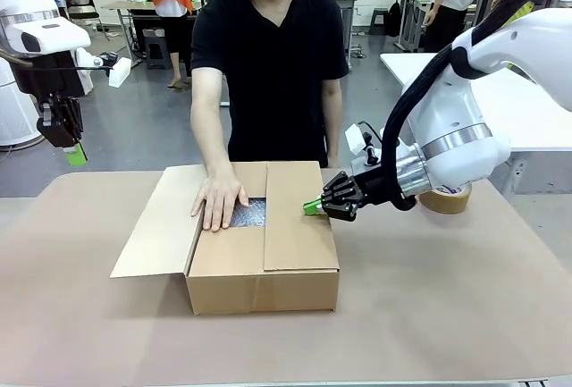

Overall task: Wrap the clocks to prevent damage.
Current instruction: Push the right (or left) flap of the Package Box to close it, then push the left (or right) flap of the Package Box to close it.

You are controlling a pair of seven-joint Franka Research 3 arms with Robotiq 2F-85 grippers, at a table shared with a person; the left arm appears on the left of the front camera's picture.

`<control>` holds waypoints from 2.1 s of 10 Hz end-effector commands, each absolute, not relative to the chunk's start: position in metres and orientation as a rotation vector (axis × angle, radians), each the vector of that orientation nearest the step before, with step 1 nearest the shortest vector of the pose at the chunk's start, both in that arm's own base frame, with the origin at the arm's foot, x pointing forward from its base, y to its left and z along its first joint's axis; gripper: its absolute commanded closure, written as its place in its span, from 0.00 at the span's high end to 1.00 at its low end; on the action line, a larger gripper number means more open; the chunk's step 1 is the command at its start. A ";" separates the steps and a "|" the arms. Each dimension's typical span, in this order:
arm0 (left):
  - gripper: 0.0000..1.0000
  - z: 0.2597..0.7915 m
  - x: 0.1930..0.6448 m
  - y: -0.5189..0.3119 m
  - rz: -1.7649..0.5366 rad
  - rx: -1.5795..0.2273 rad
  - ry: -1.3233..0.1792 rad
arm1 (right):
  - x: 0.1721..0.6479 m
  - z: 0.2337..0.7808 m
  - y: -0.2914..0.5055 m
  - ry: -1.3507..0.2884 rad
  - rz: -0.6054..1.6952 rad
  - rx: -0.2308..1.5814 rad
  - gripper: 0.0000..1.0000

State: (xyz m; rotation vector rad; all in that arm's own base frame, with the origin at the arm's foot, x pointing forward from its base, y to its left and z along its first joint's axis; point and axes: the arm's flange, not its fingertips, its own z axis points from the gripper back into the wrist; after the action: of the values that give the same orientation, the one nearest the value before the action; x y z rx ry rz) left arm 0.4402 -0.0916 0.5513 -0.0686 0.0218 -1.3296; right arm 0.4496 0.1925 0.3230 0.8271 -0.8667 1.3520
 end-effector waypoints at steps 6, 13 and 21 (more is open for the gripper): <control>0.00 0.554 0.442 -0.091 -1.330 -0.062 0.030 | 0.453 0.306 0.188 -0.890 1.403 0.823 0.01; 0.00 0.554 0.442 -0.091 -1.330 -0.062 0.030 | 0.451 0.323 0.192 -0.874 1.358 0.831 0.01; 0.00 0.536 0.451 -0.055 -1.437 -0.372 -0.210 | 0.451 0.323 0.192 -0.874 1.358 0.831 0.01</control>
State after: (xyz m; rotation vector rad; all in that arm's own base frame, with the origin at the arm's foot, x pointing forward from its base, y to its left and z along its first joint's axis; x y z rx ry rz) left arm 0.4461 -0.0751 0.5478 -0.2241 -0.0959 -1.3837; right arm 0.4513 0.1913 0.3255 0.8336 -0.8852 1.3680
